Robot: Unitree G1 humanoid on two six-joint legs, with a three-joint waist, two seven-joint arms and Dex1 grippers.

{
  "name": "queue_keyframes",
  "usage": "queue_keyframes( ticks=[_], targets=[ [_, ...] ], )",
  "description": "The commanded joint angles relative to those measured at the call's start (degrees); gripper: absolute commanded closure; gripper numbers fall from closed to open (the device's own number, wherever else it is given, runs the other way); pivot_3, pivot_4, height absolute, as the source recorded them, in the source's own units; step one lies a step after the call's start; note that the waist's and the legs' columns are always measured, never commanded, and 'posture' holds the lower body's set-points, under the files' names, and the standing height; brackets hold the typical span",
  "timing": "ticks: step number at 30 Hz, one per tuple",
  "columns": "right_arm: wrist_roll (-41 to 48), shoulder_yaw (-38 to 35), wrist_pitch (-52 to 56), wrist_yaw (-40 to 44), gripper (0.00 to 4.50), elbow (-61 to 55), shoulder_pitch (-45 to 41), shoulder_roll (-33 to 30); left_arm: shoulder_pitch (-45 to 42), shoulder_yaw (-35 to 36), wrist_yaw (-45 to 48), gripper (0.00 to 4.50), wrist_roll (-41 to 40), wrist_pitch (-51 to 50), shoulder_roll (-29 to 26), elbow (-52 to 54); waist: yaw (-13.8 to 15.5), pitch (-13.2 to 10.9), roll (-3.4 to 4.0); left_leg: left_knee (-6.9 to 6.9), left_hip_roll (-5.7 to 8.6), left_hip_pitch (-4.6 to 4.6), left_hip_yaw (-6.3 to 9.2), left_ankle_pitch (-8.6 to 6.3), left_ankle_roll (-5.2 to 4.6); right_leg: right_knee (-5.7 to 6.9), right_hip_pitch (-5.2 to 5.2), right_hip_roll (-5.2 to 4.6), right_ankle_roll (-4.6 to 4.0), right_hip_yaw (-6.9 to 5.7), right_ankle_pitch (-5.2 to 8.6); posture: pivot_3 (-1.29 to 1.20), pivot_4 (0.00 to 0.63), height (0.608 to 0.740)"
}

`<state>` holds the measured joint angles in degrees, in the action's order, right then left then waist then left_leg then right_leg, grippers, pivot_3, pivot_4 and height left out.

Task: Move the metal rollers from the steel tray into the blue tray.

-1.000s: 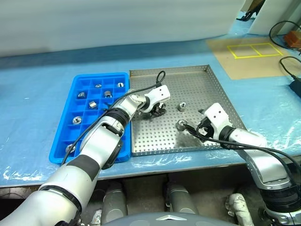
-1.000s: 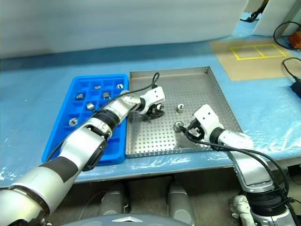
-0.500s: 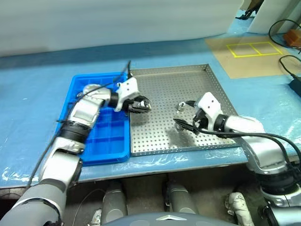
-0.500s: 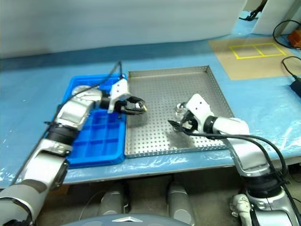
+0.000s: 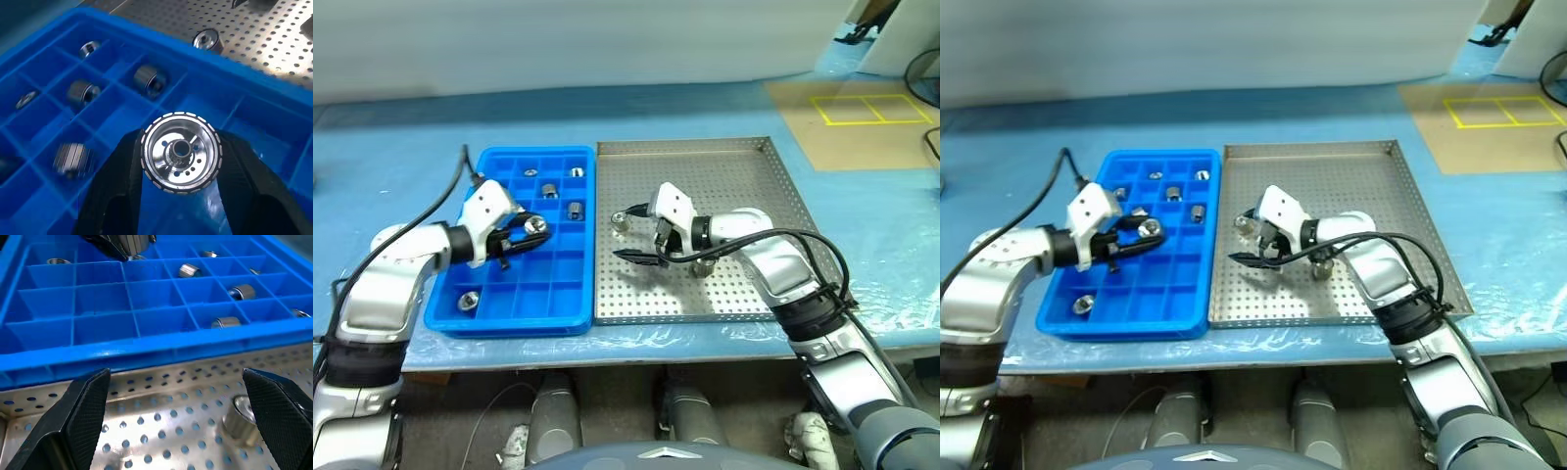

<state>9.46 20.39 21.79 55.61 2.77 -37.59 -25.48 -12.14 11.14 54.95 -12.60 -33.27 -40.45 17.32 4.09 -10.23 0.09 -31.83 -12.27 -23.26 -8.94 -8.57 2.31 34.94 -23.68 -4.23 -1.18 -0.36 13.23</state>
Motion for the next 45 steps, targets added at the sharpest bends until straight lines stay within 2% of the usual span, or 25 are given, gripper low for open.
queue_keyframes(
  ticks=[1,6,19,26,32,35,39,42,45],
  targets=[
    [0.1,0.1,-2.6,2.3,0.0,0.7,-2.2,1.4,2.8,4.2,-3.1,2.74,-2.4,-2.1,-0.7,6.0,1.1,0.0,0.0,0.0,0.01,0.0,0.03,0.01,0.01,0.03,0.02,-0.02,-0.01,-0.04,0.01,0.17,0.15,0.74],
    [-0.5,0.6,-3.6,4.2,0.0,1.8,-2.9,2.7,7.9,4.0,-6.9,2.74,-3.1,-2.5,0.3,7.6,2.3,0.0,-0.01,-0.02,-0.02,0.05,0.11,0.03,0.0,0.12,0.08,-0.03,-0.03,-0.09,0.02,0.19,0.15,0.74],
    [-1.4,-0.3,-1.8,3.8,0.0,-0.9,-0.7,1.1,7.0,-1.0,-10.6,2.74,-3.8,-2.8,0.9,4.2,2.9,0.0,-0.02,-0.04,-0.02,0.08,0.18,0.32,0.16,0.68,-0.18,0.0,-0.08,-0.04,0.05,0.15,0.15,0.74],
    [-1.9,-0.6,-1.5,2.6,0.0,-1.0,-0.1,0.7,4.5,-4.3,-12.0,0.41,-2.7,-2.6,0.5,2.0,2.9,0.0,-0.03,-0.05,-0.02,0.07,0.18,0.37,0.18,0.77,-0.24,0.02,-0.1,-0.03,0.05,0.12,0.15,0.74],
    [-1.5,-2.6,-0.5,1.4,0.0,-1.4,0.3,-1.1,0.1,-4.3,-10.9,0.41,-7.2,-4.9,1.3,3.7,2.9,0.0,-0.03,-0.08,-0.02,0.07,0.18,0.46,0.3,0.82,-0.24,0.02,-0.1,-0.02,0.05,0.08,0.15,0.74],
    [-1.3,-5.5,0.8,1.2,0.0,-2.7,1.9,-5.4,-4.0,-5.7,-7.5,0.41,-13.0,-6.7,2.7,5.5,3.1,0.0,-0.03,-0.15,0.02,0.06,0.17,0.49,0.32,0.83,-0.23,0.0,-0.1,0.01,0.05,0.02,0.15,0.74],
    [-1.6,-7.9,2.2,0.9,0.0,-6.1,5.8,-10.4,-7.2,-10.4,-4.7,0.41,-13.3,-5.7,4.0,2.3,2.6,0.0,-0.04,-0.3,0.05,0.07,0.14,0.47,0.27,0.82,-0.15,0.0,-0.09,0.1,0.04,-0.03,0.15,0.74],
    [-1.7,-10.2,3.8,0.7,0.0,-10.4,11.7,-15.0,-10.8,-14.9,-3.2,0.41,-13.2,-4.9,7.9,-3.5,1.7,0.1,0.03,-0.28,0.03,0.12,0.14,0.48,0.28,0.84,-0.13,0.02,-0.08,0.11,0.04,-0.08,0.15,0.74],
    [-1.0,-11.9,5.5,-0.6,0.0,-12.8,14.4,-16.5,-12.8,-17.1,-1.8,0.41,-13.6,-4.3,10.5,-6.7,0.5,0.1,0.01,-0.31,0.05,0.12,0.12,0.48,0.26,0.83,-0.14,0.03,-0.06,0.19,0.03,-0.12,0.15,0.74]
  ],
)
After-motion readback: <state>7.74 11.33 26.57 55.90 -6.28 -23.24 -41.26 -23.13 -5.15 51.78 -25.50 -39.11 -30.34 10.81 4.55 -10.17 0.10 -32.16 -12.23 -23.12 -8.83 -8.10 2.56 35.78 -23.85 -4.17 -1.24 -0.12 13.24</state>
